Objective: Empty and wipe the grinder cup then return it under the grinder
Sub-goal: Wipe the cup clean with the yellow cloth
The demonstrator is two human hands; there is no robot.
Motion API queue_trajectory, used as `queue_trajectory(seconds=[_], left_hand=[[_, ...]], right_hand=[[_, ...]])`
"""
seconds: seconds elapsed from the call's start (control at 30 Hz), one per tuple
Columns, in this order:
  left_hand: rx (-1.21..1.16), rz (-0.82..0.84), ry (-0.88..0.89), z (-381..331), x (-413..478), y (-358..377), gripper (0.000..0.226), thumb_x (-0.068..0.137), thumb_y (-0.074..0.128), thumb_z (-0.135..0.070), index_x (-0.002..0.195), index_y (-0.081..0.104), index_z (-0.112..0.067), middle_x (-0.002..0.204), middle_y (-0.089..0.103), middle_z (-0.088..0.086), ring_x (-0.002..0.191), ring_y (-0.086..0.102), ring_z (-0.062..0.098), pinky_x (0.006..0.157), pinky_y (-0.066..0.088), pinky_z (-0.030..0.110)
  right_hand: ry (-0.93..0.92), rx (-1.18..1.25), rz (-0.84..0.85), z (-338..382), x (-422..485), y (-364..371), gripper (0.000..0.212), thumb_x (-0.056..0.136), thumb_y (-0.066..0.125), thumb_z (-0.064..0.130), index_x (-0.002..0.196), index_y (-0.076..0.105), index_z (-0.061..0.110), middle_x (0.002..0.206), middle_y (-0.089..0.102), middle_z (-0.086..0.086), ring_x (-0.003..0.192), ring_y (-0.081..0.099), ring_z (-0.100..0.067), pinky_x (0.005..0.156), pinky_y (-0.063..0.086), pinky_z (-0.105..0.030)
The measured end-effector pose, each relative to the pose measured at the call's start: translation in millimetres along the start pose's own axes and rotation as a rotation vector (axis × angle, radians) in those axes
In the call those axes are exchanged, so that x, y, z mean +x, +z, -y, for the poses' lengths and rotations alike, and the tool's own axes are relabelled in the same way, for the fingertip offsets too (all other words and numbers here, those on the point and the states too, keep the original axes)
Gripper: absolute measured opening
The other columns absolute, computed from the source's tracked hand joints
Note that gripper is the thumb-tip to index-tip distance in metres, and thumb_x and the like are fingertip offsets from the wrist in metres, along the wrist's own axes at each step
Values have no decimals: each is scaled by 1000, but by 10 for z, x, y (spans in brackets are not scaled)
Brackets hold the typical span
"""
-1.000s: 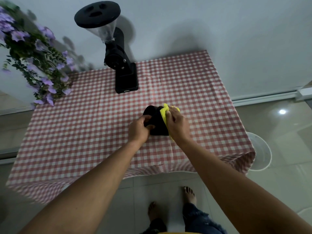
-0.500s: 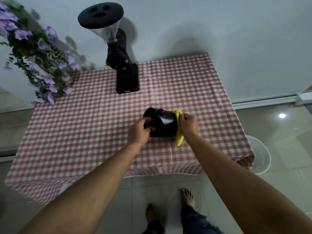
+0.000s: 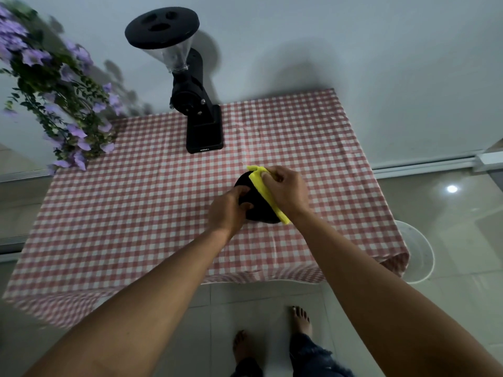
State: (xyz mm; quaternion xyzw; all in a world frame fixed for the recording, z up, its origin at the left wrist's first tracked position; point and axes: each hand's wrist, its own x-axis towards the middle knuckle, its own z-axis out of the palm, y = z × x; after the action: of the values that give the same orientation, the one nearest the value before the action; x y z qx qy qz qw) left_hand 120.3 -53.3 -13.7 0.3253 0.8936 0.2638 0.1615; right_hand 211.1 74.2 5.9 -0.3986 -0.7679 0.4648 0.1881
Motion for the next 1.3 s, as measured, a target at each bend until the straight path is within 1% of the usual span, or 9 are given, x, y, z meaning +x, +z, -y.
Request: queue_trajectory(seconds=[0.17, 0.4, 0.5, 0.6, 0.67, 0.8, 0.97, 1.13, 1.3], left_hand=[[5, -14, 61, 32, -83, 36, 38, 96, 61, -22, 134, 61, -18, 124, 72, 4, 109, 68, 27, 87, 55, 38], [-15, -33, 67, 21, -107, 52, 36, 96, 63, -18, 132, 63, -17, 120, 73, 6, 106, 70, 24, 85, 57, 34], [-57, -8, 28, 55, -107, 37, 33, 98, 60, -16, 131, 64, -18, 124, 71, 4, 101, 67, 15, 78, 44, 8], [-96, -22, 28, 159, -163, 38, 33, 97, 61, -15, 130, 65, -18, 123, 71, 5, 110, 68, 25, 84, 52, 18], [-83, -39, 57, 189, -211, 50, 35, 96, 63, -13, 131, 63, -14, 122, 72, 8, 110, 68, 26, 88, 57, 33], [-93, -50, 50, 185, -231, 56, 35, 97, 62, -12, 132, 62, -13, 122, 72, 9, 109, 68, 26, 87, 58, 35], [-53, -36, 81, 238, -242, 40, 34, 98, 59, -13, 131, 63, -16, 117, 73, 8, 103, 70, 27, 82, 58, 39], [-25, -11, 60, 172, -200, 8, 37, 98, 60, -16, 135, 60, -18, 121, 72, 5, 106, 69, 24, 85, 57, 35], [57, -26, -32, 26, -117, 3, 44, 95, 64, -35, 137, 58, -22, 104, 74, 3, 86, 67, 19, 65, 48, 27]], right_hand=[[198, 92, -66, 52, 149, -31, 23, 90, 60, 37, 80, 71, 20, 73, 68, 2, 69, 61, -12, 57, 45, -26], [252, 105, 13, -217, -45, 93, 39, 104, 31, 32, 129, 59, 20, 102, 64, 1, 92, 60, -16, 73, 43, -30], [262, 132, 16, -184, -59, 125, 39, 103, 32, 32, 128, 60, 21, 116, 67, -2, 96, 60, -18, 82, 48, -36], [82, 101, 78, -222, -154, 176, 37, 101, 39, 39, 127, 61, 26, 132, 62, -1, 118, 58, -20, 97, 48, -43], [145, 138, 76, -274, -117, 105, 36, 101, 42, 39, 126, 63, 25, 120, 66, 3, 112, 61, -19, 91, 50, -38], [243, 85, 86, -223, -20, 53, 31, 100, 43, 34, 103, 70, 20, 85, 66, 4, 87, 63, -20, 67, 44, -30], [-12, 0, 173, -149, -32, 133, 30, 99, 50, 37, 114, 72, 23, 104, 72, 7, 90, 63, -9, 78, 50, -27], [329, 37, 91, -384, 127, -32, 34, 98, 46, 26, 76, 62, 5, 67, 57, -5, 63, 53, -19, 57, 40, -30], [407, 41, 11, -523, 74, -92, 39, 98, 45, 20, 59, 45, 12, 56, 42, 0, 53, 39, -13, 49, 32, -28]])
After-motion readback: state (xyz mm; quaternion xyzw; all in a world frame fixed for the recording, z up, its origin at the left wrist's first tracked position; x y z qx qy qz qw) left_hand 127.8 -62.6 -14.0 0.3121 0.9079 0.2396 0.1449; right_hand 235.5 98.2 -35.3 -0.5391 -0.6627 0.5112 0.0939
